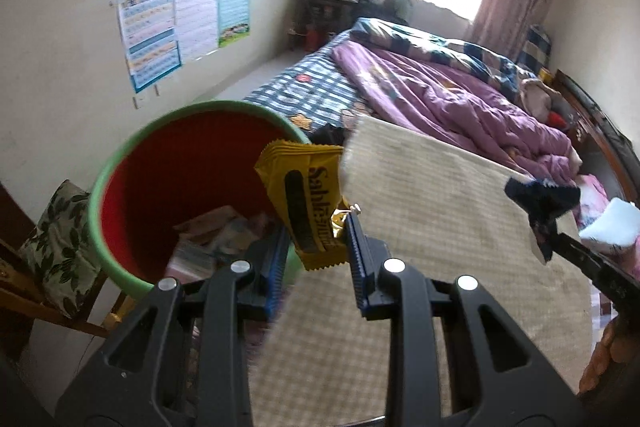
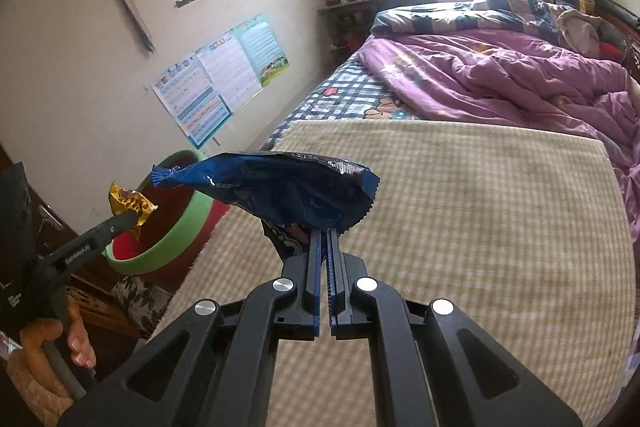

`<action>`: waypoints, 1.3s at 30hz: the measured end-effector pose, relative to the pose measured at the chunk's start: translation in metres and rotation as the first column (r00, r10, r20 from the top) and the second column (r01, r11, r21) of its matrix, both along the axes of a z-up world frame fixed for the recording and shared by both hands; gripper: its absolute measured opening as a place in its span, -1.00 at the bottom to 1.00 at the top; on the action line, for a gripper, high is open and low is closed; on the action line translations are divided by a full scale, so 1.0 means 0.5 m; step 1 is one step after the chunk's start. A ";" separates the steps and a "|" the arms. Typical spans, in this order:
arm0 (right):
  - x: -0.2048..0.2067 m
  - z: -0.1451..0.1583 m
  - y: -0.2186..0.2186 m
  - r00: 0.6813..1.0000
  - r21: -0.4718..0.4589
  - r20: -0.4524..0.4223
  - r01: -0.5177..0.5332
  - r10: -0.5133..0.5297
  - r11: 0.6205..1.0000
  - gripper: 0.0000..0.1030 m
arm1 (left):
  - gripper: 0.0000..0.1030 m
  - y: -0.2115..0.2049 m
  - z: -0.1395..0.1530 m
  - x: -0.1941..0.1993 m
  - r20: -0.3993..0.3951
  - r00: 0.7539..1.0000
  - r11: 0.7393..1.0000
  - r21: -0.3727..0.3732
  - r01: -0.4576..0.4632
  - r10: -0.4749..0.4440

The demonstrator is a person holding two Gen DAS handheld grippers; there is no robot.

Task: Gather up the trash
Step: 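Carry both held wrappers over the red bucket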

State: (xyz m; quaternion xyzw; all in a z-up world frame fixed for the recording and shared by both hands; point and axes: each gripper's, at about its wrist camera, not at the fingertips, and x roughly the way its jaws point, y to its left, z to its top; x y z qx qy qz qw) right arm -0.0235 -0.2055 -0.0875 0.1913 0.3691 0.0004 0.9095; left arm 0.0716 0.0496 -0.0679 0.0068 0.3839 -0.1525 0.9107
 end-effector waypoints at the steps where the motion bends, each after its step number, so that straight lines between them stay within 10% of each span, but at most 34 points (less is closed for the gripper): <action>1: 0.003 0.001 0.008 1.000 0.000 -0.001 0.000 0.000 1.000 -0.95 | -0.47 0.011 0.000 0.004 0.002 1.000 1.000 0.002 -0.002 0.002; 39: 0.143 0.023 0.258 1.000 -0.049 -0.001 0.009 -0.009 0.999 -0.95 | -0.47 0.166 -0.024 0.138 -0.003 0.992 0.992 0.023 0.122 -0.122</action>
